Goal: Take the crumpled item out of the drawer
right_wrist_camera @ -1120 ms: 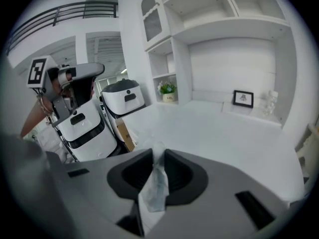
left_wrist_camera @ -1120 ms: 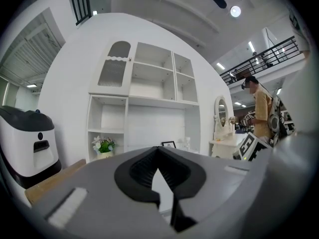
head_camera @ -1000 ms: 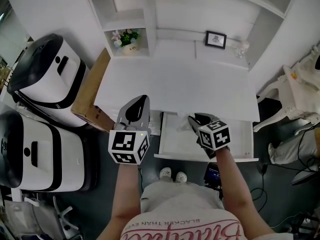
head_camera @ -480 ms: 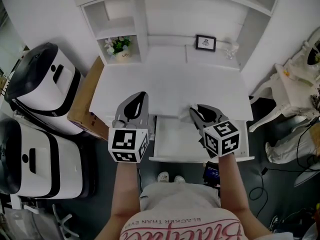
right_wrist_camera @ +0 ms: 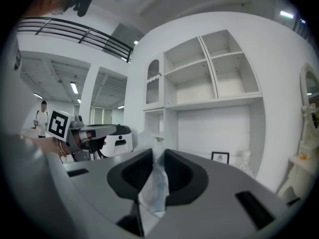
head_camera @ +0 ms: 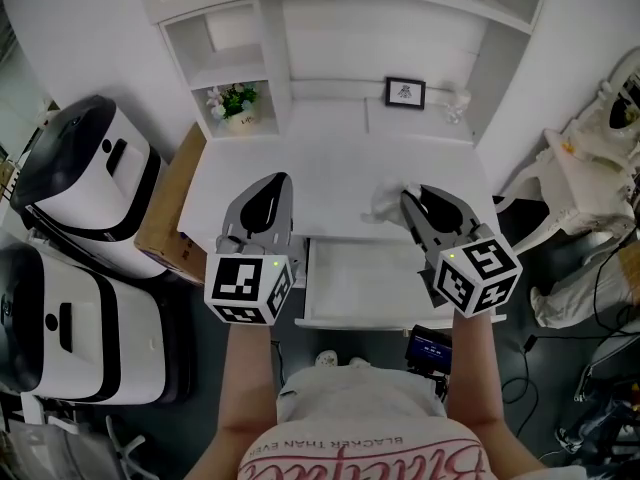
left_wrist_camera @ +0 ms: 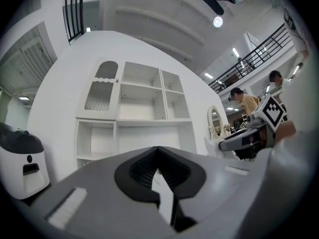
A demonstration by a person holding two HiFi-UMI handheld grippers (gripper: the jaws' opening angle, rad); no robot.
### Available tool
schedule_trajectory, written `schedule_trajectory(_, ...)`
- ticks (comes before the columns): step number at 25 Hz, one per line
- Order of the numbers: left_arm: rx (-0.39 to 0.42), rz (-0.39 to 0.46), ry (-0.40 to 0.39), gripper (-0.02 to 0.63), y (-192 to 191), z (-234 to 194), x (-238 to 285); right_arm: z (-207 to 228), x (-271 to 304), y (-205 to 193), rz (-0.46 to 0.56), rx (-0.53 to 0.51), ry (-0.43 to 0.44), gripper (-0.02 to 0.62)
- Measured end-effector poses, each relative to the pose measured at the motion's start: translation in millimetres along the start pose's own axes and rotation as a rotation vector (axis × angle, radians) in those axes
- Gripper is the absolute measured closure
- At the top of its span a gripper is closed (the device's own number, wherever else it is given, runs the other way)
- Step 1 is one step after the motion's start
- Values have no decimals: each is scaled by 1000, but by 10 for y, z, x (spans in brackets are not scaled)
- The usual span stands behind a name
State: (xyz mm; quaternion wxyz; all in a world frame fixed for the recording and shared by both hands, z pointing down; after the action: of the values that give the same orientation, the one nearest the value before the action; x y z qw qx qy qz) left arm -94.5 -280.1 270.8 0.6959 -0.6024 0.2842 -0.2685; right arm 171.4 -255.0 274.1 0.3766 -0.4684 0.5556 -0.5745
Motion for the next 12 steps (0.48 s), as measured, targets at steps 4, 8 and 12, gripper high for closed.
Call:
schedule_trajectory(4, 22, 49, 5, 598, 183, -9, -3, 71, -136, 225, 87, -55, -56, 515)
schedule_trajectory(8, 71, 78, 9, 598, 350, -6, 10, 158, -258, 394, 177, -69, -111, 515)
schedule_trajectory(12, 124, 90, 9, 598, 469, 17, 26, 217, -369, 499, 240, -85, -160, 515)
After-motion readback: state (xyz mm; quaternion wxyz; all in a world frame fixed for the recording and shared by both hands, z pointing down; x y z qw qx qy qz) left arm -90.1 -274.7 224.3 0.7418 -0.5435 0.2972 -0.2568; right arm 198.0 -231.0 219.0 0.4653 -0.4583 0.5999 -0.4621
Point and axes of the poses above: the fingertips, and each gripper's own axes: x forward along the fingers, z to its right, y out of its top, the point moved 9 cm from there along -x, backward along the fingers, and after that the axes turned 14 degrees about -y, right-handed, at the moved point
